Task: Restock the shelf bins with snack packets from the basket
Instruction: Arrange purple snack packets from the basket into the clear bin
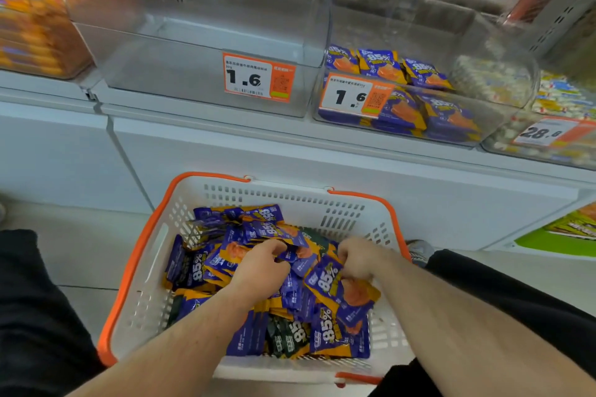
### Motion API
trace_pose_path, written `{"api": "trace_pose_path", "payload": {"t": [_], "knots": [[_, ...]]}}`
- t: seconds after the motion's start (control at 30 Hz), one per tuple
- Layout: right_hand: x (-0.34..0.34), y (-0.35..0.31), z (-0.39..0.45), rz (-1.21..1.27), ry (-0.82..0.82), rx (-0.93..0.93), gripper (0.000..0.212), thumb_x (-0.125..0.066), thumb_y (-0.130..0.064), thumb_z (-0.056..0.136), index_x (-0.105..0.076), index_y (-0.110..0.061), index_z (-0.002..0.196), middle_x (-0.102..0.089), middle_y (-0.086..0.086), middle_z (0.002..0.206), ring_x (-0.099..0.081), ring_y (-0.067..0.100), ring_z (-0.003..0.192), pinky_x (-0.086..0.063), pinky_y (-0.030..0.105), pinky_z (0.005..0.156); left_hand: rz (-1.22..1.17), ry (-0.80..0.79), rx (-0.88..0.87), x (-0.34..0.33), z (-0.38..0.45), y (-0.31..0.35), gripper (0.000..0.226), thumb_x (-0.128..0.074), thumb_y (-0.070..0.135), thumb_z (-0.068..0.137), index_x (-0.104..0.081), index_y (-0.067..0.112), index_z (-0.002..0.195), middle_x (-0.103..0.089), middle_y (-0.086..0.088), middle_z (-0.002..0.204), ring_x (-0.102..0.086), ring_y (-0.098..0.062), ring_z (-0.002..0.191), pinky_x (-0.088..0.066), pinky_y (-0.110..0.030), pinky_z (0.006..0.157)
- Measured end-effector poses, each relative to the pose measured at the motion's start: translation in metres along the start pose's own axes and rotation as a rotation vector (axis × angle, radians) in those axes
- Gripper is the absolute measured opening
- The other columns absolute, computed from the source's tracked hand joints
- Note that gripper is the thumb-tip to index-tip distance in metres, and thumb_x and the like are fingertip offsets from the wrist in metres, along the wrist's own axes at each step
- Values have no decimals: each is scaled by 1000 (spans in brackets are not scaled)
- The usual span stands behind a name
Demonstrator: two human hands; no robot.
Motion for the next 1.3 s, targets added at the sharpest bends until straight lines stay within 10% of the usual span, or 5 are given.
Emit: {"api": "trace_pose_path", "payload": {"t": [0.37, 0.77, 1.07, 1.2, 1.3], "knots": [[124, -42, -50, 1132, 480, 170, 22, -64, 3, 86, -57, -18, 92, -67, 10, 96, -62, 21, 76, -51, 35, 70, -905, 76, -141, 43, -20, 77, 21, -54, 2, 96, -63, 11, 113, -74, -10, 103, -71, -33, 90, -59, -49, 75], [183, -78, -129, 584, 962, 343, 75, -85, -45, 57, -47, -28, 119, -38, -13, 115, -41, 2, 104, -41, 22, 89, -961, 88, -513, 110, -34, 176, 26, -53, -8, 91, -70, 10, 100, -75, -13, 89, -71, -22, 72, -56, -30, 59], [287, -23, -114, 879, 1000, 100, 80, -80, -56, 46, -50, -28, 114, -54, -7, 108, -57, 21, 105, -50, 41, 90, -180, 600, -722, 184, 19, 262, 30, -60, 27, 93, -59, 22, 122, -63, 4, 121, -60, -5, 101, -47, -15, 82], [326, -11, -69, 960, 824, -2, 104, -77, -60, 42, -47, -18, 132, -56, 3, 124, -57, 25, 110, -50, 43, 93, 206, 464, -561, 201, 70, 285, 60, -58, 35, 93, -37, 21, 147, -41, -2, 151, -44, -19, 133, -38, -32, 108], [344, -14, -29, 1007, 704, 23, 74, -81, -36, 73, -46, -8, 132, -51, 9, 122, -49, 24, 104, -43, 36, 84, 38, 274, -547, 193, 91, 275, 43, -59, 26, 94, -47, 32, 135, -52, 12, 134, -62, 0, 101, -54, -21, 84]]}}
Point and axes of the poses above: each hand's wrist, its own z-axis towards the middle knuckle, its own x-axis out of the back of the hand, y = z × x, the point moved 4 cm from there along z, towards the middle knuckle
